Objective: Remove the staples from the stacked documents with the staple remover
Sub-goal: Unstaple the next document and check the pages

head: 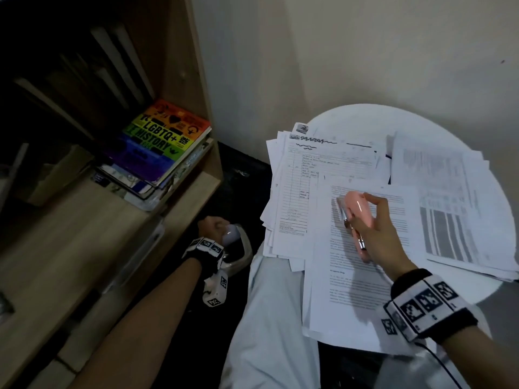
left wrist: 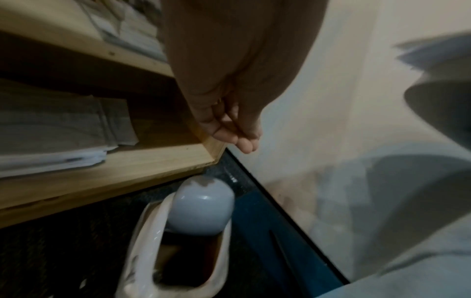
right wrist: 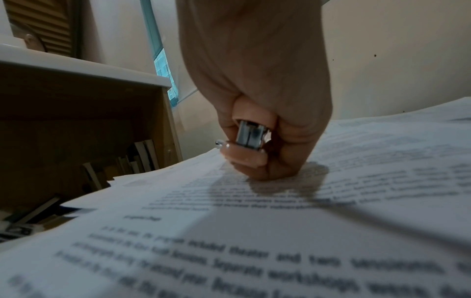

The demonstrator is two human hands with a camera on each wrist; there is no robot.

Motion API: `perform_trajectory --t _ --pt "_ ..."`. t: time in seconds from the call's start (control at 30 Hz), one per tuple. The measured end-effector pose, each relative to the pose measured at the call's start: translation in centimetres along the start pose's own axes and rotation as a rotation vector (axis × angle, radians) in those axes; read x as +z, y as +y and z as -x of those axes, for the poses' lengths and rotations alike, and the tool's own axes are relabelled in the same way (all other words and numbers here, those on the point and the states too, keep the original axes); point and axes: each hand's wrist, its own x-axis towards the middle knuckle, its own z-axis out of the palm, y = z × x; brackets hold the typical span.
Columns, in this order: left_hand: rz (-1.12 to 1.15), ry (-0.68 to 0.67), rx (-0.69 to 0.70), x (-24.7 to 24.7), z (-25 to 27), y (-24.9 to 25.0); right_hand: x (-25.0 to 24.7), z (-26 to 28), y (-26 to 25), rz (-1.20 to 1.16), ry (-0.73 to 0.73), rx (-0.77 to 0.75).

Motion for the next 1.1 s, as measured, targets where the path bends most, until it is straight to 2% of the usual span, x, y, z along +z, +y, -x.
perform_trajectory --t 0.07,0.13,0.27,0.33,0.4,0.43,0.5,0.57,0.67,0.77,0.83,0.9,1.1 --pt "0.119 0.052 0.012 -1.0 1.0 2.1 -0.1 -0.1 0.1 -0.031 0.0 -0.001" --pt "0.155 0.122 0.097 -2.0 2.1 5.0 -0.6 -0.1 0.2 -0.078 0.01 0.007" --pt "-0.006 0.303 0.469 -3.8 5.6 11.8 -2.4 1.0 0.2 -0.138 0.057 0.045" --pt "0.01 0.276 0.633 -3.3 7.8 15.0 -3.8 1.8 0.9 -0.171 0.083 0.047" --pt "-0.02 0.149 0.709 -1.3 9.7 17.3 -5.3 2.5 2.0 -0.172 0.101 0.061" --pt "-0.06 0.057 0.705 0.0 10.5 18.0 -5.9 2.7 2.7 -0.163 0.111 0.074" --pt "-0.198 -0.136 0.586 2.9 11.9 18.8 -6.9 3.2 3.8 -0.155 0.129 0.112" --pt "-0.365 -0.218 0.445 5.0 13.0 19.2 -7.4 3.5 4.6 -0.175 0.135 0.157" --pt "-0.469 -0.14 0.379 6.6 14.2 19.7 -7.8 3.5 4.8 -0.21 0.101 0.175" --pt "-0.437 -0.097 0.312 7.4 14.9 20.2 -8.0 3.5 5.0 -0.188 0.079 0.181" --pt "-0.373 -0.082 0.212 7.4 15.2 20.6 -8.0 3.3 5.1 -0.182 0.074 0.179" --pt "-0.313 -0.077 0.124 7.5 15.3 21.3 -8.0 3.3 5.1 -0.188 0.068 0.173" --pt "-0.344 -0.139 0.013 7.4 14.8 22.3 -8.0 3.1 5.2 -0.188 0.051 0.167"
